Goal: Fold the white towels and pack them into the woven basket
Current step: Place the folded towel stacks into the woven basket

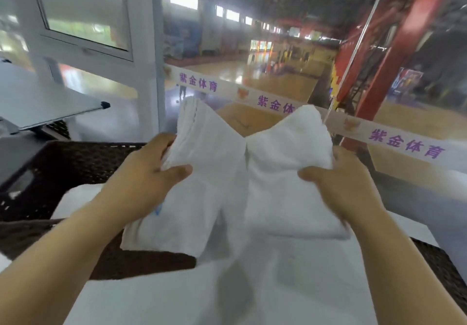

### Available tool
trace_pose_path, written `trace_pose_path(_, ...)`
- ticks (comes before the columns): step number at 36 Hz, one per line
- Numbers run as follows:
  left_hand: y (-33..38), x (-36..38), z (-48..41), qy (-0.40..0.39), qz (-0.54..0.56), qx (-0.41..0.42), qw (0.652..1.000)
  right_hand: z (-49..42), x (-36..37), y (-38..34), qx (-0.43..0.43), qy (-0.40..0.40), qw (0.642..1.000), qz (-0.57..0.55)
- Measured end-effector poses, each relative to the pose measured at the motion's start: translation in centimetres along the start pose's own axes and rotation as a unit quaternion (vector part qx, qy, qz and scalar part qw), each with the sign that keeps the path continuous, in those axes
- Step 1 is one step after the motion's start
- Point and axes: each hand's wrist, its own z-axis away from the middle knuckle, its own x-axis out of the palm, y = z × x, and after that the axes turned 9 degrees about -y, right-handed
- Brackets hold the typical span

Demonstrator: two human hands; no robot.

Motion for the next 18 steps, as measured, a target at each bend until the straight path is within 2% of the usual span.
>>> trace_pose_path(5, -4.2, -7.5, -1.4, 0.049, 0.007, -0.013, 0.999, -2.5, 4.4, -8.0, -0.041, -0.014, 0.997, -0.057)
trace_pose_path(10, -10.8, -12.8, -2.6, 0.077, -0.046, -0.068, 0.994, -4.5, 11.8, -14.2, -0.051, -0.09, 0.988, -0.113)
trace_pose_path(14, -16.1, -15.9, -3.1, 0.074, -0.064, -0.113, 0.989, -5.9, 18.5, -17.0, -0.043, -0.145, 0.978, -0.145)
trace_pose_path(18, -20.1, -18.1, -3.5, 0.09, -0.061, -0.135, 0.985, -7.9, 24.5, -17.3, 0.004, -0.211, 0.966, -0.15)
